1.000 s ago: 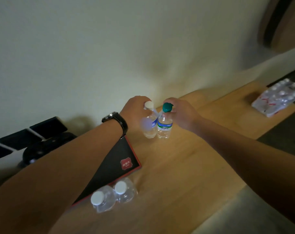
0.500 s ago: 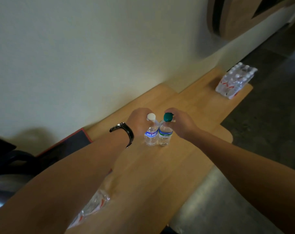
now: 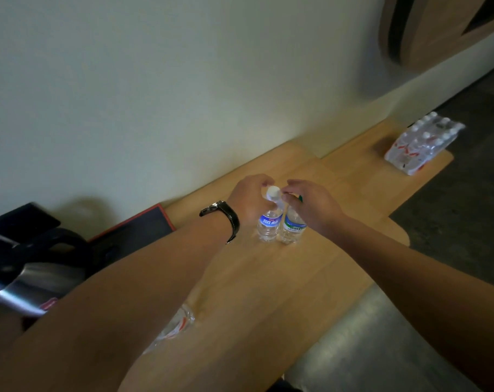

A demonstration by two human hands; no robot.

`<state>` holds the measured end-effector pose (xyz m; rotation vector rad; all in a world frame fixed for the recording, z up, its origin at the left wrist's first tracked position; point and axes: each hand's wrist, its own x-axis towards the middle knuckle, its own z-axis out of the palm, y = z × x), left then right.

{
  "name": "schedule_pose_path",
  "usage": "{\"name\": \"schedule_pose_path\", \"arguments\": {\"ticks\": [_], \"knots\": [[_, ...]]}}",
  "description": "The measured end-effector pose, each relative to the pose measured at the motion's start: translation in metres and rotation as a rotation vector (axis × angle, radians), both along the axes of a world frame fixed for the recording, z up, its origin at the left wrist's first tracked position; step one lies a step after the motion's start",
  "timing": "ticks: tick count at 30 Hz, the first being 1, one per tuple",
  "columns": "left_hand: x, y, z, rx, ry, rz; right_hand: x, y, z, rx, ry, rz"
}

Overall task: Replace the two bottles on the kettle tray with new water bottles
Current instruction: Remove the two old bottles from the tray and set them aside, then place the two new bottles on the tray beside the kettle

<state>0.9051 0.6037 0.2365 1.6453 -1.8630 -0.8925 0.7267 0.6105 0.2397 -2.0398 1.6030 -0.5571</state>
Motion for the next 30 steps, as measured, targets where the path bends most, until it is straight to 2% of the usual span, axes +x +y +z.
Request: {"name": "schedule_pose_path", "arguments": {"ticks": [6, 12, 16, 19, 22, 24, 27, 30], "knots": [[0.041, 0.032, 0.023, -0.025, -0.058, 0.027, 0.055, 0.012, 0.026, -0.052, -0.092, 0.148], [0.121, 0.091, 0.043, 0.026, -0.068, 0.139, 0.127, 0.039, 0.038, -0.039, -0.180, 0.350], [0.176, 0.146, 0.042, 0.056, 0.032, 0.322, 0.163, 0.069, 0.029, 0.132, -0.199, 0.563], [0.203, 0.190, 0.036, 0.114, 0.043, 0.391, 0.182, 0.093, 0.010, 0.274, -0.111, 0.743], [0.217, 0.230, 0.031, 0.209, 0.121, 0.396, 0.194, 0.112, -0.008, 0.296, -0.024, 0.873], [0.223, 0.249, 0.025, 0.253, 0.177, 0.401, 0.198, 0.119, -0.018, 0.317, 0.010, 0.897], [0.227, 0.269, 0.009, 0.299, 0.102, 0.417, 0.202, 0.126, -0.028, 0.299, 0.043, 0.934], [0.227, 0.283, -0.011, 0.247, 0.089, 0.445, 0.202, 0.130, -0.033, 0.299, 0.007, 0.909]]}}
